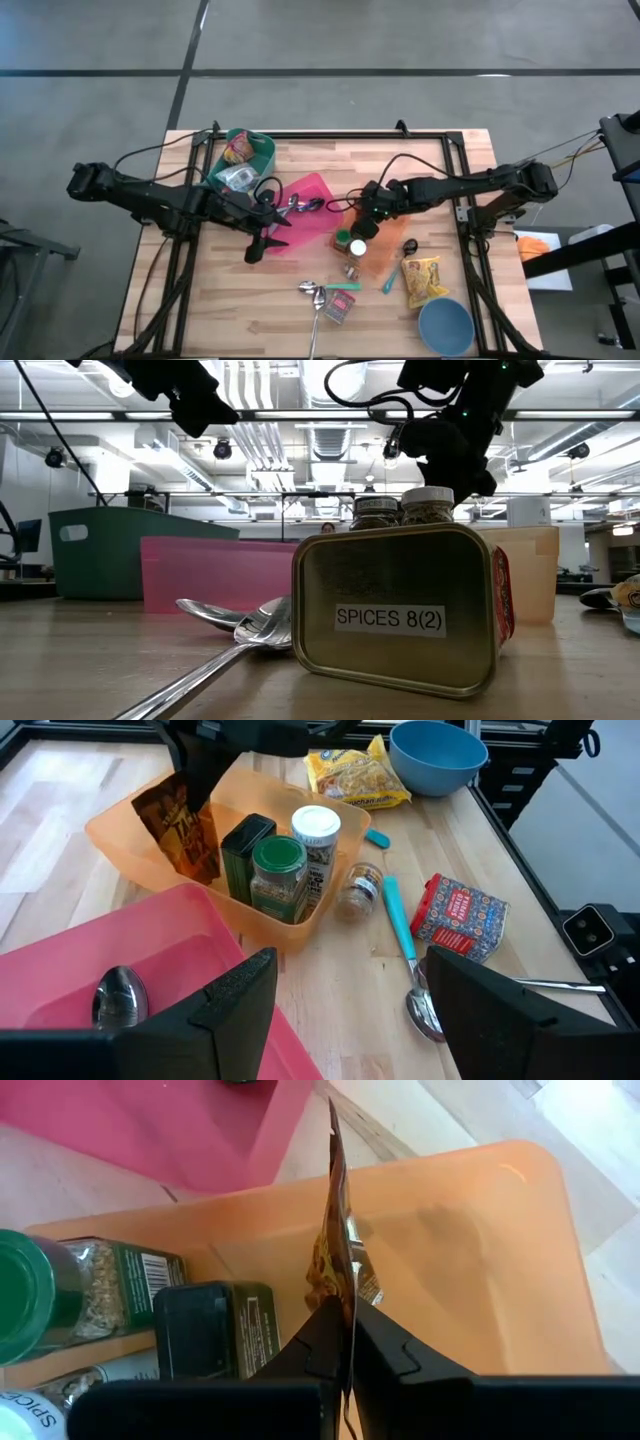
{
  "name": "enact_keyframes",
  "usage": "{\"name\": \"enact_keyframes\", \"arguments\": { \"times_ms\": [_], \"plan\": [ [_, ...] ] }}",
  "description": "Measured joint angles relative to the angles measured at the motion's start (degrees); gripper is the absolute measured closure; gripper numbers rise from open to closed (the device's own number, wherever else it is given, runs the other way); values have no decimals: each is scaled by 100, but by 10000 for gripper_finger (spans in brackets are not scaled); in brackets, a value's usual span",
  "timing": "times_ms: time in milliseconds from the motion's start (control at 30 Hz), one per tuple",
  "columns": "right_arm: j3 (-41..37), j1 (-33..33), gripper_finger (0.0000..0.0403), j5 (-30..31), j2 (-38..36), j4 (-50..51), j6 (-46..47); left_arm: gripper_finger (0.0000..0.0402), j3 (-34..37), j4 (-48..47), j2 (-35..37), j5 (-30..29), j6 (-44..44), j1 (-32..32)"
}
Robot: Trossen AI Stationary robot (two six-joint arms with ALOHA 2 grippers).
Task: Pick & Place Food Item
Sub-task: Put the orange seasoning pack into the orange bin
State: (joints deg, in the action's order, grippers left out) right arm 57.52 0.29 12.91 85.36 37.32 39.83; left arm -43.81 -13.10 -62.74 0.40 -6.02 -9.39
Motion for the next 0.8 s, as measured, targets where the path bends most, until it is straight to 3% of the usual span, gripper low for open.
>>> {"name": "enact_keyframes", "arguments": {
  "times_ms": [800],
  "plan": [
    [-9,62,394,-254,5,-85,5,144,0,0,0,-1,-101,0]
  ]
}}
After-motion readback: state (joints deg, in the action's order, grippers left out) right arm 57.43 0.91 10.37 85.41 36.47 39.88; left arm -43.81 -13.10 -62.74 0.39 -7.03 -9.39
